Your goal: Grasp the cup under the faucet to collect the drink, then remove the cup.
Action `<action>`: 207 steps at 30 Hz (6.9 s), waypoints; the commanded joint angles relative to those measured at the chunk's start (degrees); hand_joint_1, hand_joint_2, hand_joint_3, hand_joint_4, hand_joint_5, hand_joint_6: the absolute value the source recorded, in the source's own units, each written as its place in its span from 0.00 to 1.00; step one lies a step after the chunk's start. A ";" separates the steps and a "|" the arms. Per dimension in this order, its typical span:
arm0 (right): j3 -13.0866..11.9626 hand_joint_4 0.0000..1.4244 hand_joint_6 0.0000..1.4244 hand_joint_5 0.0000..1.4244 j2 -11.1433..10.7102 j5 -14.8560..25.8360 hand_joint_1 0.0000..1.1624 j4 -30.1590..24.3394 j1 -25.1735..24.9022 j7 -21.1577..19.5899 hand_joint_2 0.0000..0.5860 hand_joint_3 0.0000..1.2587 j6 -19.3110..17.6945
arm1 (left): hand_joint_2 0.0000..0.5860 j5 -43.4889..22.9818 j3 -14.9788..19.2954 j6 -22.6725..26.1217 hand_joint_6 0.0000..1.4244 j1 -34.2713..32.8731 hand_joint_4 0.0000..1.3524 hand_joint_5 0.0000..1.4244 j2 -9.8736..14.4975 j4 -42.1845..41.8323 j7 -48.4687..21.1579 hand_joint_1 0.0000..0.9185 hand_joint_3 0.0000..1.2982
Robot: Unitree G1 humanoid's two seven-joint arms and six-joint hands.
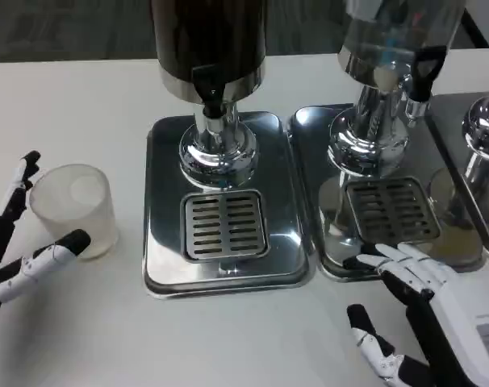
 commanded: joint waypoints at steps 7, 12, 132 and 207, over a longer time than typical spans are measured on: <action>-0.17 0.16 0.21 0.14 0.35 0.65 0.30 -0.77 1.26 -0.08 0.75 0.29 -0.24 | 0.00 -1.12 -1.79 2.31 0.12 -4.38 0.00 0.06 1.13 4.86 -2.98 0.00 0.00; -0.21 0.16 0.21 0.15 0.56 0.91 0.30 -1.03 1.47 0.13 0.75 0.29 -0.18 | 0.00 -0.81 -3.06 3.65 0.12 -6.33 0.00 0.06 1.36 6.37 -3.09 0.00 0.00; -2.21 0.17 0.26 0.17 2.67 5.79 0.21 -1.11 2.40 1.45 0.90 0.30 -0.36 | 0.09 2.68 -9.93 -6.70 0.95 -9.18 0.59 0.74 2.50 13.22 16.79 0.37 0.55; -3.16 0.18 0.26 0.18 4.90 4.79 0.20 -7.35 9.07 1.59 0.90 0.32 1.62 | 0.06 9.28 -17.55 1.66 0.92 -24.69 0.58 0.73 -12.53 16.79 16.69 0.39 0.54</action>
